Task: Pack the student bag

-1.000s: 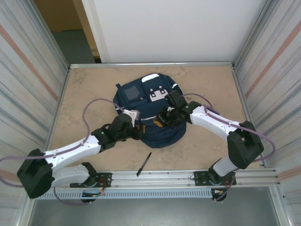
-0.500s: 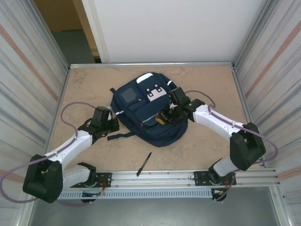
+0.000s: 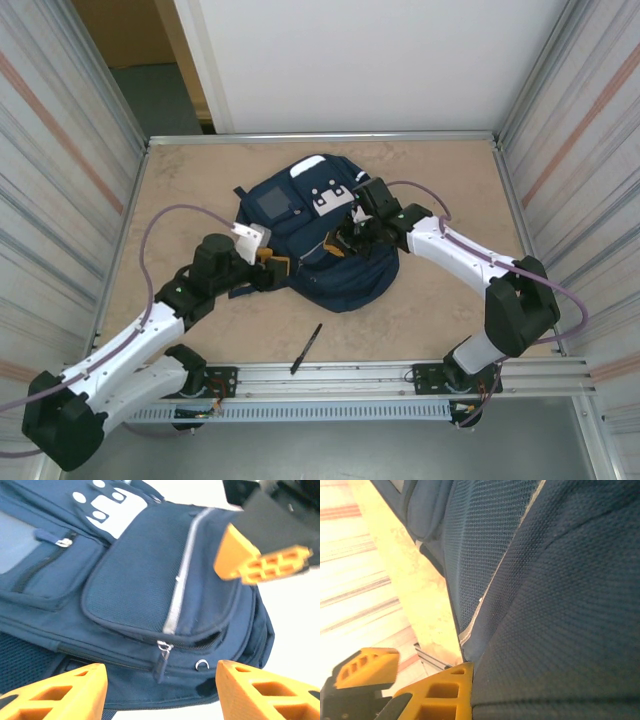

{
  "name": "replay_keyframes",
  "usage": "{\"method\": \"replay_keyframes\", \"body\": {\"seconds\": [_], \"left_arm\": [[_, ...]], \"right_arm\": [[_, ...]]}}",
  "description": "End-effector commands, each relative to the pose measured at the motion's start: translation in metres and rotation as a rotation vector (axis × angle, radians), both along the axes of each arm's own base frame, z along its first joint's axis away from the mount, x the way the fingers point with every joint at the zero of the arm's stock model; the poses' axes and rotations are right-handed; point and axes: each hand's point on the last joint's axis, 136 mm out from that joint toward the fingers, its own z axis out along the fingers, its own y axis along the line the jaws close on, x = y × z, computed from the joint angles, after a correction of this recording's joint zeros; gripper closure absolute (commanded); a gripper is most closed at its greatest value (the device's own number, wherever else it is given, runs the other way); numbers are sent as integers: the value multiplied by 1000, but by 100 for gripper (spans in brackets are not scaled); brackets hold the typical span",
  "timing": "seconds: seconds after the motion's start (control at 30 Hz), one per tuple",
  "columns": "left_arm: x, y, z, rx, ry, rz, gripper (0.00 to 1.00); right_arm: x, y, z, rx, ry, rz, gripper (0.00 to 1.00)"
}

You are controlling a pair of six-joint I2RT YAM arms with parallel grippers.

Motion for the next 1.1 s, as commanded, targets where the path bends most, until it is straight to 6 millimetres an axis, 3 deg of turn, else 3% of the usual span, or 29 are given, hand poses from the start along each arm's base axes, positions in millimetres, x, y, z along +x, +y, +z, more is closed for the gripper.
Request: {"method": "replay_keyframes", "body": {"seconds": [0.0,0.23,0.33,0.4,0.43,0.53,0.7,0.73,0.87,0.97,1.07], "left_arm": [[-11,-19,-4,114,-166,-185,38],[10,-32,-12,236,-348,-238,30],[19,-33,-22,230,-304,-191,30],[16,-37,-34,208,-241,-211,49],[14,-40,-39,196,-223,-227,53],[11,-42,-47,184,-223,-252,54],[25,-32,-58,151,-172,-198,58],[26,-32,-59,146,-165,-194,61],[26,-35,-67,149,-157,-228,92],[23,-37,-66,132,-172,-268,100],[22,-31,-67,116,-172,-270,100]], "right_arm": [[6,10,23,64,-55,39,92],[4,18,30,123,-26,47,97],[3,18,32,125,-36,46,99],[3,17,32,132,-3,22,100],[2,18,32,137,3,24,100],[-1,19,35,142,-2,33,100],[-6,26,36,155,13,56,100],[-7,27,37,155,11,58,100],[-11,30,38,162,14,73,100],[-13,29,40,165,10,81,100],[-14,26,39,150,8,89,100]]}}
